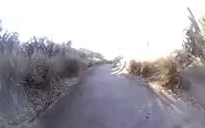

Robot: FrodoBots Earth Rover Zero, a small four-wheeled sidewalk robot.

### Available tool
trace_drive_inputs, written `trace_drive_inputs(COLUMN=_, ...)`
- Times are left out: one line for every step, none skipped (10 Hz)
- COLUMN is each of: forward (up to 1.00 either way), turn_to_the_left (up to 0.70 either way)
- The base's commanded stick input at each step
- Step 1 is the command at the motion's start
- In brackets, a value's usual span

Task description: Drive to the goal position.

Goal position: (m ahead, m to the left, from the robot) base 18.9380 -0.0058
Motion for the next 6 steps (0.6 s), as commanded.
trace_drive_inputs(forward=0.85, turn_to_the_left=0.00)
trace_drive_inputs(forward=0.85, turn_to_the_left=0.00)
trace_drive_inputs(forward=0.85, turn_to_the_left=0.00)
trace_drive_inputs(forward=0.85, turn_to_the_left=0.00)
trace_drive_inputs(forward=0.85, turn_to_the_left=0.00)
trace_drive_inputs(forward=0.85, turn_to_the_left=0.00)
